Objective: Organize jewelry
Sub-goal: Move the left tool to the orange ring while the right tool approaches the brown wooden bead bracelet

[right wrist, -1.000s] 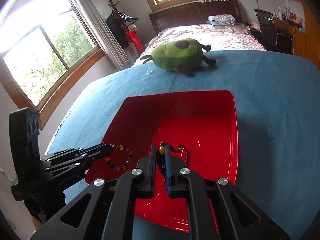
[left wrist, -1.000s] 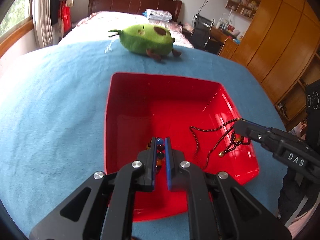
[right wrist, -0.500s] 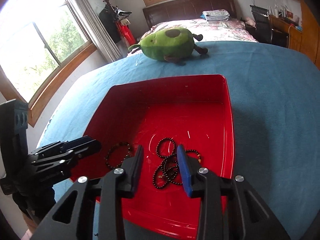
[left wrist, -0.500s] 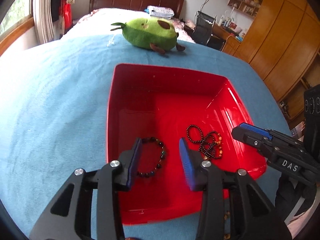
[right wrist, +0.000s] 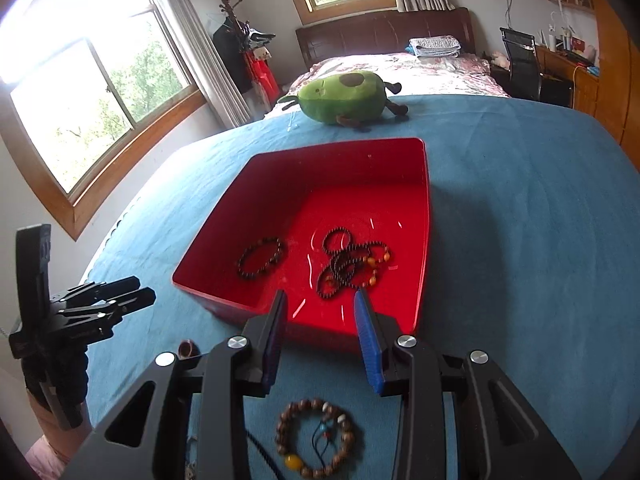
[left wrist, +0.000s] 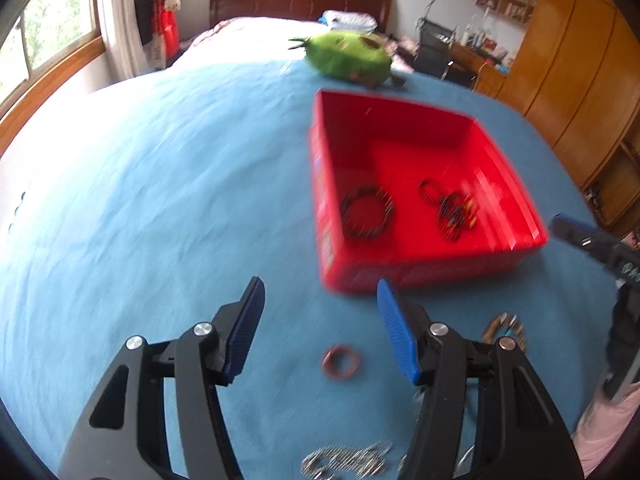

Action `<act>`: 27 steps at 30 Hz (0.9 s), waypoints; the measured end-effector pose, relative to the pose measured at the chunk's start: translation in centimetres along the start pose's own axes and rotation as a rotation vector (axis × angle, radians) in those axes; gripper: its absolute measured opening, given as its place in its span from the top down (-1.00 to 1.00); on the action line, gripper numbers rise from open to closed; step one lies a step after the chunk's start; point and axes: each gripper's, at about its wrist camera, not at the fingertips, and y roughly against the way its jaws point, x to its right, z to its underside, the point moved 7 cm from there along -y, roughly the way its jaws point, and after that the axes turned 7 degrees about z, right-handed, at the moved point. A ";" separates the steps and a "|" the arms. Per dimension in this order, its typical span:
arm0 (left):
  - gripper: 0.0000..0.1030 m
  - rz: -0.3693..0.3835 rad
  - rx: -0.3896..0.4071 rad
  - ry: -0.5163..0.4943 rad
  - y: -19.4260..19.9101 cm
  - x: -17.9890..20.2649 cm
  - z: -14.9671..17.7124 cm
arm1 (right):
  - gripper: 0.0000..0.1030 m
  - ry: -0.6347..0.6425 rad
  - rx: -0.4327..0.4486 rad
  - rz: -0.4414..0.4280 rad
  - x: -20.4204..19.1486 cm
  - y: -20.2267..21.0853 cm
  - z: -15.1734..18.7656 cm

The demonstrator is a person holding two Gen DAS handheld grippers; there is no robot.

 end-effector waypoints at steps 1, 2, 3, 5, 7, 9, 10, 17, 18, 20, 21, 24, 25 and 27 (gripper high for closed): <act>-0.10 -0.010 -0.018 0.004 -0.1 -0.4 0.9 | 0.33 -0.004 -0.003 -0.007 0.0 0.4 0.5; -0.09 -0.010 -0.032 0.007 -0.2 -0.6 1.5 | 0.34 -0.005 -0.005 -0.011 -0.1 0.6 0.9; -0.09 0.001 -0.052 0.012 -0.5 -0.8 2.2 | 0.35 -0.007 -0.006 -0.013 -0.1 0.8 1.3; -0.09 0.016 -0.071 0.024 -1.0 -1.0 3.3 | 0.35 -0.001 -0.010 -0.013 -0.4 1.3 2.1; -0.09 0.011 -0.095 0.035 -1.8 -1.3 4.2 | 0.35 -0.003 -0.018 -0.026 -0.6 1.5 2.9; -0.09 0.018 -0.113 0.043 -2.4 -1.5 4.8 | 0.35 -0.008 -0.032 -0.050 -0.9 1.5 3.9; -0.08 0.021 -0.121 0.049 -2.6 -1.5 5.0 | 0.35 -0.012 -0.037 -0.057 -0.9 1.5 4.4; -0.07 0.025 -0.118 0.025 -3.0 -0.5 5.2 | 0.35 -0.023 -0.088 -0.059 -1.0 0.2 6.4; -0.07 0.022 -0.118 0.022 -3.0 -0.4 5.4 | 0.35 -0.024 -0.091 -0.058 -1.0 0.1 6.4; -0.04 0.011 -0.122 0.018 -3.2 -0.4 5.5 | 0.35 -0.024 -0.096 -0.060 -1.0 0.1 6.7; -0.02 0.009 -0.126 0.019 -3.3 -0.3 5.5 | 0.35 -0.024 -0.096 -0.060 -1.0 0.0 6.8; 0.03 0.006 -0.138 0.023 -3.8 -0.3 5.5 | 0.35 -0.026 -0.097 -0.061 -0.9 0.0 6.9; 0.06 0.003 -0.140 0.023 -3.9 -0.3 5.5 | 0.35 -0.027 -0.099 -0.062 -0.9 -0.1 7.0; 0.15 0.005 -0.151 0.022 -4.3 -0.4 5.4 | 0.35 -0.031 -0.104 -0.059 -0.8 -0.4 6.9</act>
